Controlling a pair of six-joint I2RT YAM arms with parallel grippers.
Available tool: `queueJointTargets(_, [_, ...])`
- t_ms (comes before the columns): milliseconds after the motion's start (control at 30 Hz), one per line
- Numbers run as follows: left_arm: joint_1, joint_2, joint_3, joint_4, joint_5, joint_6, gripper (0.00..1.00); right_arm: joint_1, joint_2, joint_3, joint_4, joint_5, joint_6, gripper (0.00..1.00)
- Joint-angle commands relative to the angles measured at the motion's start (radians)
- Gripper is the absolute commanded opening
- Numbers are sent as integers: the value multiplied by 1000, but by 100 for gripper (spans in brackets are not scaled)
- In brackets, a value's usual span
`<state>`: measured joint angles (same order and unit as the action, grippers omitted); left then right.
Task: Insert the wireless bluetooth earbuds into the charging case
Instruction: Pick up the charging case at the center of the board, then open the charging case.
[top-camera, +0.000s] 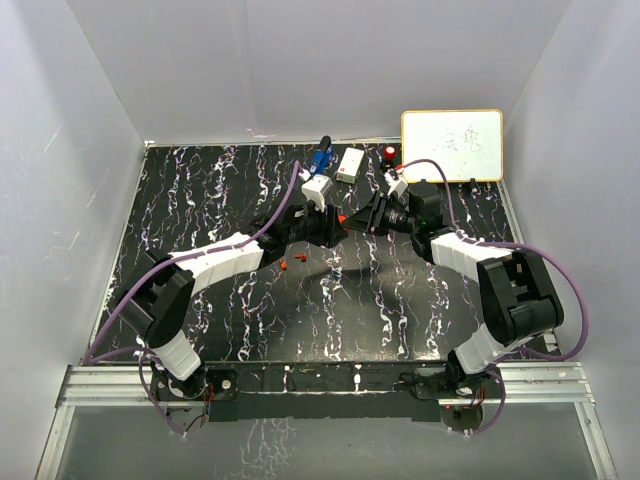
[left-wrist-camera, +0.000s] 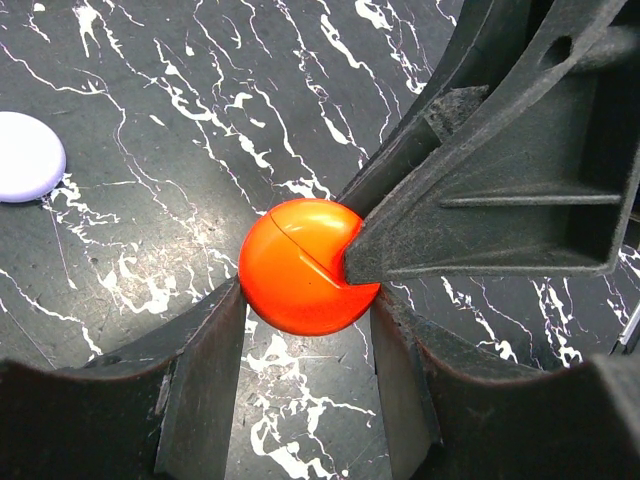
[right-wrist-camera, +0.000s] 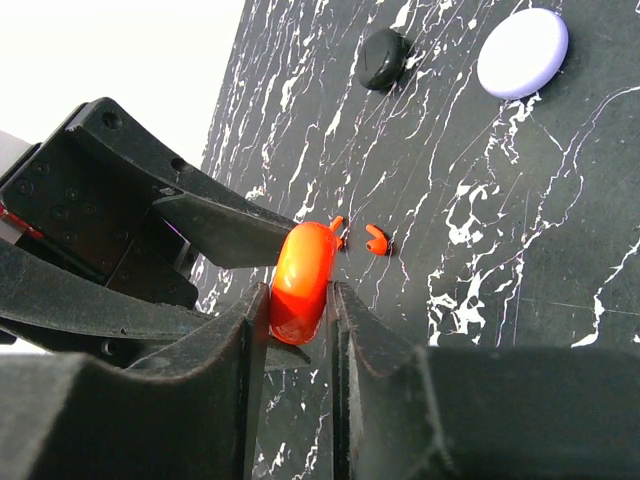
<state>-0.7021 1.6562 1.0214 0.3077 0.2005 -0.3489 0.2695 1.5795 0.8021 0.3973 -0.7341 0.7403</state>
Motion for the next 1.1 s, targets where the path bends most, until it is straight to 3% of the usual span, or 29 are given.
queueJointTargets(0, [1,-43,16,39,28,1,0,6,10,7,63,-8,0,15])
queueJointTargets(67, [1,-42,22,30,27,-3,4,7,9,5,63,1,3,11])
queueJointTargets(133, [1,-48,25,17,1,-7,41,7,2,2,60,24,0,11])
queueJointTargets(200, [1,-69,13,9,-49,-15,65,5,-4,4,49,52,-6,10])
queueJointTargets(300, [17,-126,-22,7,-95,-25,77,-2,-5,9,35,76,-17,9])
queueJointTargets(533, [101,-257,-100,6,-159,-94,86,-21,4,12,35,75,-29,7])
queueJointTargets(667, [124,-204,-54,-91,-193,-145,86,-23,1,14,37,58,-36,4])
queueJointTargets(867, [125,-106,-30,-75,-143,-188,86,-23,7,3,123,-13,22,2])
queueJointTargets(1067, [123,-108,-63,-2,-112,-211,86,-23,12,11,147,-18,48,0])
